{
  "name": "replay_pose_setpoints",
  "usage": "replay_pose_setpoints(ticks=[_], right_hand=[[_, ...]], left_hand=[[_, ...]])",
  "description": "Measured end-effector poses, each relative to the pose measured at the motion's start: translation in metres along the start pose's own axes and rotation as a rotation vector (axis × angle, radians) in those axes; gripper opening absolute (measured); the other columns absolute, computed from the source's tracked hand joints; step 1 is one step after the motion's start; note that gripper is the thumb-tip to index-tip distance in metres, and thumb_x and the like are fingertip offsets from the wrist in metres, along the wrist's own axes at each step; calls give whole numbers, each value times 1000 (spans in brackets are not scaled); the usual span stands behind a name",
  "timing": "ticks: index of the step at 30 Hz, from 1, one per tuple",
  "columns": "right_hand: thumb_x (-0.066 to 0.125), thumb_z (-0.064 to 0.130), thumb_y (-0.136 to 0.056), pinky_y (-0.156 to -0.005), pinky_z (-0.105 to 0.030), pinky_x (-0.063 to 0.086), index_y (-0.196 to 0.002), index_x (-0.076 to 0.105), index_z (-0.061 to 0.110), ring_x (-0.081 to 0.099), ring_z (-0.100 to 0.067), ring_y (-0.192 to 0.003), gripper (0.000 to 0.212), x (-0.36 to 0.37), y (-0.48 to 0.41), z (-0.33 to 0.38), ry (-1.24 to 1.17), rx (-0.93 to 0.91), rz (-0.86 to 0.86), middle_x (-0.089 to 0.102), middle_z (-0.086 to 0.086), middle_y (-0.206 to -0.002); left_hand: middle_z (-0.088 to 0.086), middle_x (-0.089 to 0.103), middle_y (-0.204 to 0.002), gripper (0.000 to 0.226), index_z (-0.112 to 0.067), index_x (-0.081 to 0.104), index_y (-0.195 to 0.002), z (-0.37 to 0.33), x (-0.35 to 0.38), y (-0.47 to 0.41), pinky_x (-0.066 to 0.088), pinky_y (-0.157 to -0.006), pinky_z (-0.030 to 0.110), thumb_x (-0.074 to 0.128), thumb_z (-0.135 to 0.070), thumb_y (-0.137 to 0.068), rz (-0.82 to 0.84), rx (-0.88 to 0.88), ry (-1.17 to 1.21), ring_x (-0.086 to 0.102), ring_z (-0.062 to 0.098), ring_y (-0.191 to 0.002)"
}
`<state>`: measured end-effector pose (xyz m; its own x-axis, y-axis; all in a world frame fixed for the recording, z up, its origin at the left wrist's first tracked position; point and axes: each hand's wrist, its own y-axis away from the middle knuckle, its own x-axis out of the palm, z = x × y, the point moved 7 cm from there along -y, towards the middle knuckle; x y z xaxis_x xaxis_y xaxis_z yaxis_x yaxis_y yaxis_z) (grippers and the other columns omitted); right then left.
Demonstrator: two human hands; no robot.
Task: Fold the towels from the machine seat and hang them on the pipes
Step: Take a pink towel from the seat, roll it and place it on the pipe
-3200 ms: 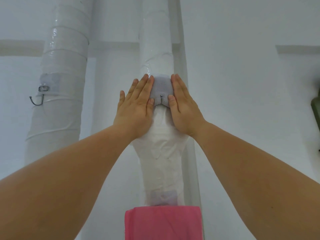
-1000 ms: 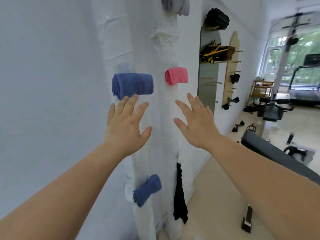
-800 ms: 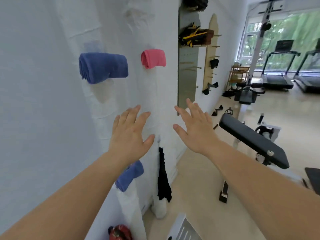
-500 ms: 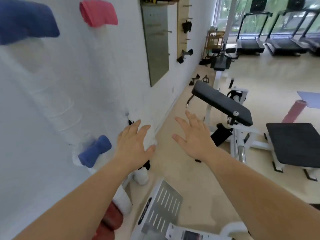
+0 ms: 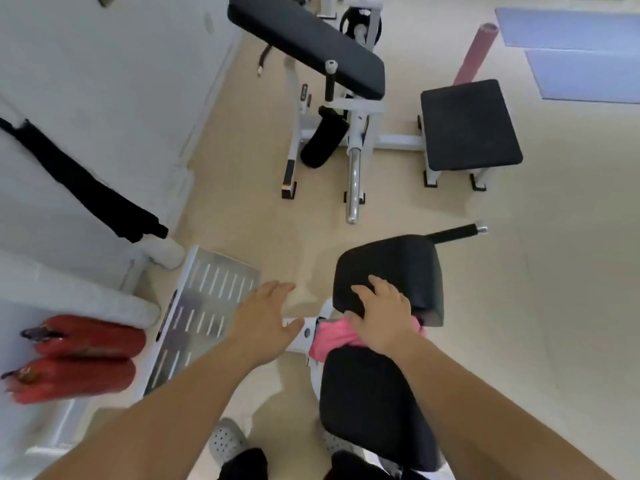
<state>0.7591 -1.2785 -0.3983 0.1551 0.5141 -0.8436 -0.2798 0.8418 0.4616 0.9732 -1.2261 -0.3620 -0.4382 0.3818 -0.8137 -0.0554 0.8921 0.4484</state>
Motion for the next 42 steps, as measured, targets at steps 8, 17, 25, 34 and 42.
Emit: replay_pose_setpoints(ticks=[8,17,25,34,42], right_hand=[[53,57,-93,-110,-55,39,-139,55,29,46,-35,-135,54,91,42,-97,-55,298,-137,51,-6,-147],[39,56,-95,-100,-42,45,-111,64,31,53,-22,-114,39,97,39,-104,-107,301,-301,60,4,-125],[45,52,-94,-100,-40,46,-107,64,28,53,-23,-107,32,100,41,-105,-131,301,-365,62,2,-115],[46,44,-95,-97,-38,47,-109,64,25,54,-22,-102,30,99,43,-106,-163,292,-406,64,2,-111],[55,53,-93,-91,-40,47,-123,68,22,55,-23,-101,44,98,46,-105,-189,230,-474,65,0,-112]], left_hand=[[5,54,-146,58,-27,44,-149,-59,122,-23,41,-106,35,62,-40,-96,253,-7,86,52,26,-130],[-6,57,-144,46,-37,47,-146,-86,198,-64,40,-106,23,54,-24,-102,341,79,221,56,15,-127],[-11,72,-112,46,-48,48,-136,-97,205,-83,54,-89,30,62,-29,-96,123,14,376,67,10,-100],[10,76,-77,15,-11,74,-85,-115,208,-88,55,-53,27,65,-14,-97,119,-504,1061,73,18,-61],[10,77,-78,10,-4,71,-99,-110,169,-48,54,-74,33,62,-9,-97,127,-458,1091,75,19,-71]])
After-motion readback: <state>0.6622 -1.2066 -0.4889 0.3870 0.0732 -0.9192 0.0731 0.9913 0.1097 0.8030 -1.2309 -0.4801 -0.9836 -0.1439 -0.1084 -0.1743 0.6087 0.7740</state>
